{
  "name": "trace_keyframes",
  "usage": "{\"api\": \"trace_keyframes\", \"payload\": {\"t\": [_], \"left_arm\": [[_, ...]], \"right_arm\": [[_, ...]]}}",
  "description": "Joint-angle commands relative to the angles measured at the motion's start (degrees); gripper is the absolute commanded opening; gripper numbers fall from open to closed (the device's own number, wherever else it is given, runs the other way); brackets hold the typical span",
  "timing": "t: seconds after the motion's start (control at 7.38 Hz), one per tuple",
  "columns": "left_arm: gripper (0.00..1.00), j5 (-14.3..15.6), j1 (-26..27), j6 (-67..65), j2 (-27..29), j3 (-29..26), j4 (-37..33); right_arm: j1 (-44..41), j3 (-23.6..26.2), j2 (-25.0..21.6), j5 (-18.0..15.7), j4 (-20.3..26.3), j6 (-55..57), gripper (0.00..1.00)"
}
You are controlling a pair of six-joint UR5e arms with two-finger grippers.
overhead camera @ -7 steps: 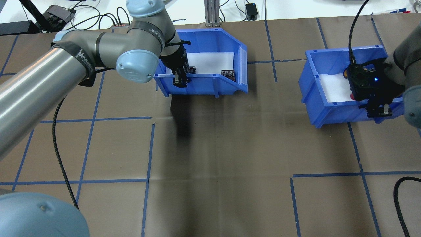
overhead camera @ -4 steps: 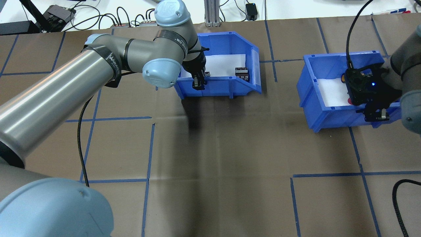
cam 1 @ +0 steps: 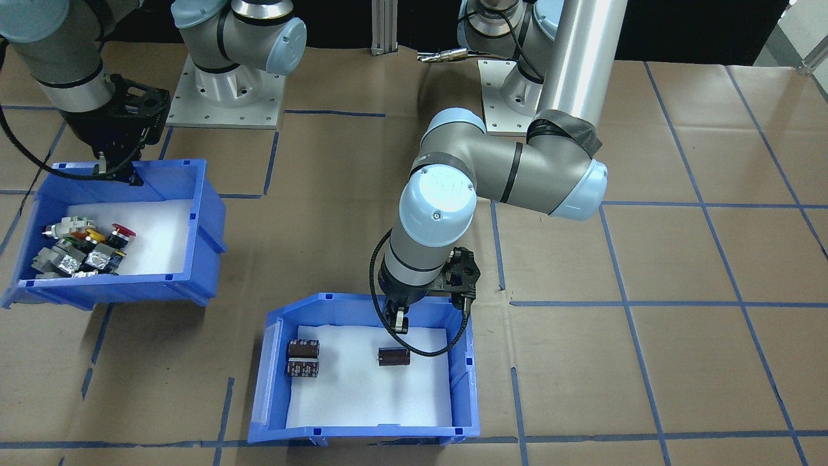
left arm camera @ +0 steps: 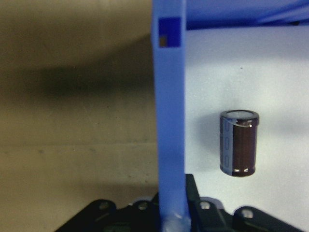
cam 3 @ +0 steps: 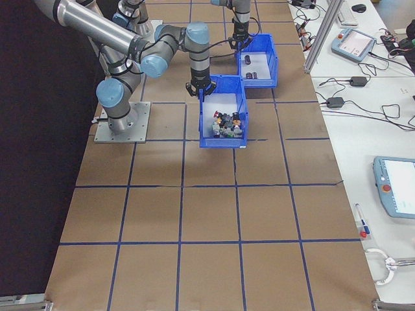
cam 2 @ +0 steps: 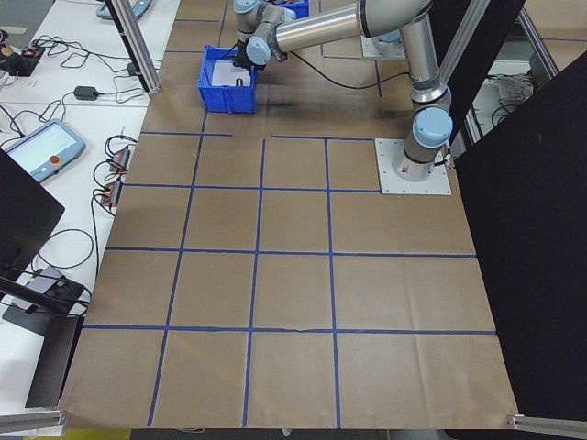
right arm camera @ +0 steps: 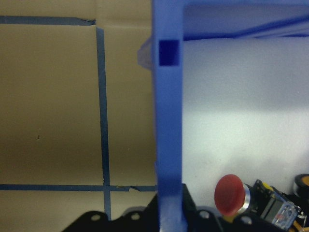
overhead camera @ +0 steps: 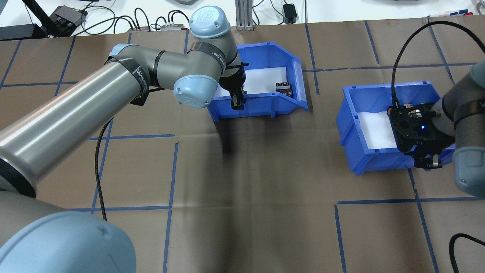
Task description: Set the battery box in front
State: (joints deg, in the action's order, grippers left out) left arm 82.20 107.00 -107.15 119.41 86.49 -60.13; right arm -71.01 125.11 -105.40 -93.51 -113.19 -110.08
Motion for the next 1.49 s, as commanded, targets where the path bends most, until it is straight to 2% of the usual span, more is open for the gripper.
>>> {"api": "trace_keyframes", "payload": {"t": [0.0, 0.14, 0.27, 0.41, 0.54, 0.68, 0.95, 1.08, 1.36], "left_arm": [[0.01, -0.02, 0.75, -0.95, -0.24, 0.09, 0.01], [0.22, 0.85, 0.76, -0.87, -0.41, -0.17, -0.43], [0.70, 1.47, 0.76, -0.35, -0.24, -0.44, -3.39], [0.99, 5.22, 0.76, -0.51, -0.06, -0.53, -4.03], [1.00, 6.91, 0.76, -0.52, -0.06, -0.88, -4.03], [1.00, 7.10, 0.58, -0.26, -1.19, -0.79, -4.29], [0.99, 7.01, -3.17, 5.85, -8.89, -0.97, -11.37], [0.99, 6.93, -7.29, 14.17, -12.33, -1.49, -17.16], [0.99, 6.93, -13.02, 41.35, -17.44, -3.59, -21.50]], "right_arm": [[-0.01, 3.55, -5.41, -0.09, 0.34, 0.04, 0.00], [-0.01, 4.87, -7.26, 0.08, 0.78, 0.39, 0.00], [-0.10, 7.05, -8.41, 0.09, 0.26, 0.57, 0.00], [-0.18, 7.95, -9.12, 0.26, 0.17, 0.74, 0.00], [-0.62, 8.04, -9.56, 0.26, 0.34, 1.53, 0.00], [-1.58, 8.30, -9.56, 1.04, 0.43, 2.40, 0.00], [-7.88, 8.39, -9.39, 0.97, 0.60, 9.23, 0.00], [-12.36, 8.39, -9.21, 0.79, 0.52, 13.53, 0.00], [-17.83, 8.39, -9.04, 0.79, 0.25, 19.43, 0.00]]}}
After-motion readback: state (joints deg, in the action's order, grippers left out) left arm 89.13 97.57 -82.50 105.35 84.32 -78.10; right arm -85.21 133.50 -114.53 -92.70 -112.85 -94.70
